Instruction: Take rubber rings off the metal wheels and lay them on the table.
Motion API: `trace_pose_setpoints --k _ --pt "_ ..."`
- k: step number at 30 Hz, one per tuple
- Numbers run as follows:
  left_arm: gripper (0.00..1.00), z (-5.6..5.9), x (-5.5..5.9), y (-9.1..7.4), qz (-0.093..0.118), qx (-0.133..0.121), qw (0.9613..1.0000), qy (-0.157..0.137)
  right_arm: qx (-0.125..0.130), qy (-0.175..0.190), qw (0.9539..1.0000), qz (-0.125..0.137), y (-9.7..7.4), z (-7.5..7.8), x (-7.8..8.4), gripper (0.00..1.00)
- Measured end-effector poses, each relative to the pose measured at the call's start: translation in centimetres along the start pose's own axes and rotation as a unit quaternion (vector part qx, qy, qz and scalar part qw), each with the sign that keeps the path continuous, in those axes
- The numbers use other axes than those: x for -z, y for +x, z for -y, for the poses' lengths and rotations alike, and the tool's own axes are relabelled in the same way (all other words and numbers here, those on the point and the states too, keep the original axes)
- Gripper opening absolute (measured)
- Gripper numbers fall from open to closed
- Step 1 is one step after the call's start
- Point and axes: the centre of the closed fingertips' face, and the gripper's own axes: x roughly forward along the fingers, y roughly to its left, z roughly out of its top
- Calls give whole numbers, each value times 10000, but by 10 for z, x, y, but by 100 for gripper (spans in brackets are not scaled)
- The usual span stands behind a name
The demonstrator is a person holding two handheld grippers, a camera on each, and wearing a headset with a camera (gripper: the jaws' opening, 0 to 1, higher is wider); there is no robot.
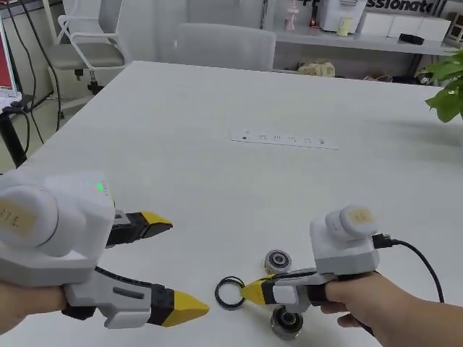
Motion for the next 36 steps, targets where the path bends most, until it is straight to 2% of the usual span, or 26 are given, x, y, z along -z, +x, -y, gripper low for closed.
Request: trace_pose_setpoints --k 14,22,36 --pt "70 2 1 2 -40 43 10000 17 32 -169 9998 -75 -1 1 2 10" --pt "70 3 1 3 -54 64 10000 25 72 -468 9985 -269 0 -2 8 12" --pt "70 2 4 1 -98 41 9999 20 102 -444 9987 -223 -6 0 3 15"
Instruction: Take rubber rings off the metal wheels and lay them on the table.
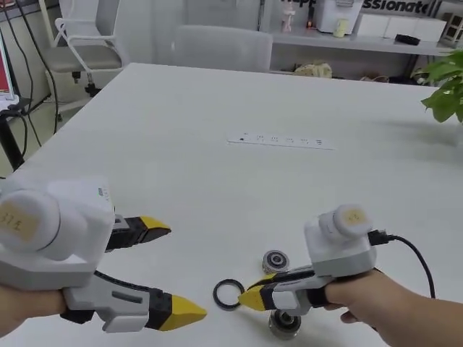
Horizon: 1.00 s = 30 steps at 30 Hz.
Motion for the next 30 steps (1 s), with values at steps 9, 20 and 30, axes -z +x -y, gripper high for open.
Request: trace_pose_setpoints --k 9,20,30 --pt "70 0 -4 0 35 -8 10000 0 15 60 9997 237 -11 0 -13 17" --pt "70 1 -13 4 106 -1 9999 11 -10 -90 9986 513 -30 -9 -30 23" --pt "70 2 -18 4 126 -4 9999 32 74 -186 9961 865 -56 -10 -43 30"
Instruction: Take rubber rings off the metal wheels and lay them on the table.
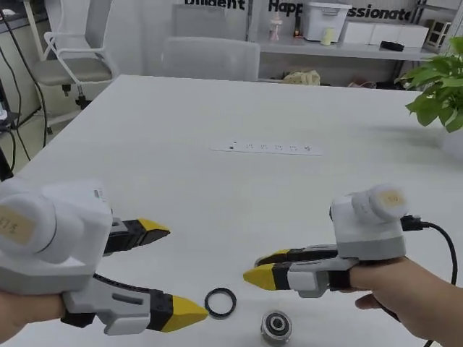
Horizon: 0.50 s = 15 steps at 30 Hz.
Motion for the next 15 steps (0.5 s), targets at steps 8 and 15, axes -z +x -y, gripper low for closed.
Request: trace_pose_setpoints --k 8,15 --pt "70 -2 -3 -2 29 -33 10000 -2 106 -42 9997 234 -19 0 -7 40" --pt "71 -2 -5 -4 45 -59 10000 8 242 -255 9989 306 -34 -1 -9 45"
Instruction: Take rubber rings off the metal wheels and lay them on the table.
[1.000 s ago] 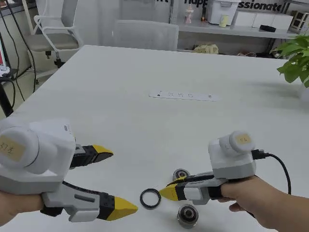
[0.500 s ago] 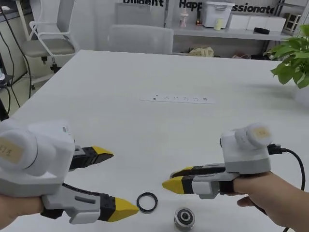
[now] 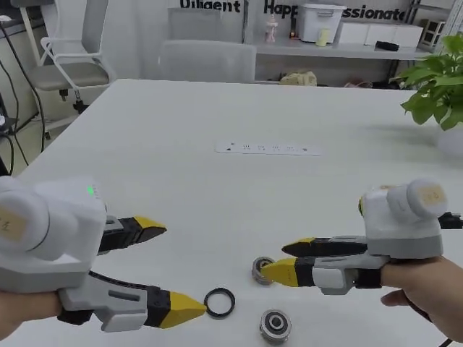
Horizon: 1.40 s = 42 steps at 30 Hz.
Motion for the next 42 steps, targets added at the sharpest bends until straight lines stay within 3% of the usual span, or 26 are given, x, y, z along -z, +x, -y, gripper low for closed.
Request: trace_pose_setpoints --k 11,27,42 --pt "71 0 -3 -3 32 -54 10000 7 169 -379 9991 -50 -19 -3 6 57" --pt "72 0 1 -6 11 -147 9999 -22 471 -693 9964 -129 -38 5 17 70" --pt "74 3 8 -6 -57 -174 9998 -73 730 -823 9936 -249 -55 10 36 74"
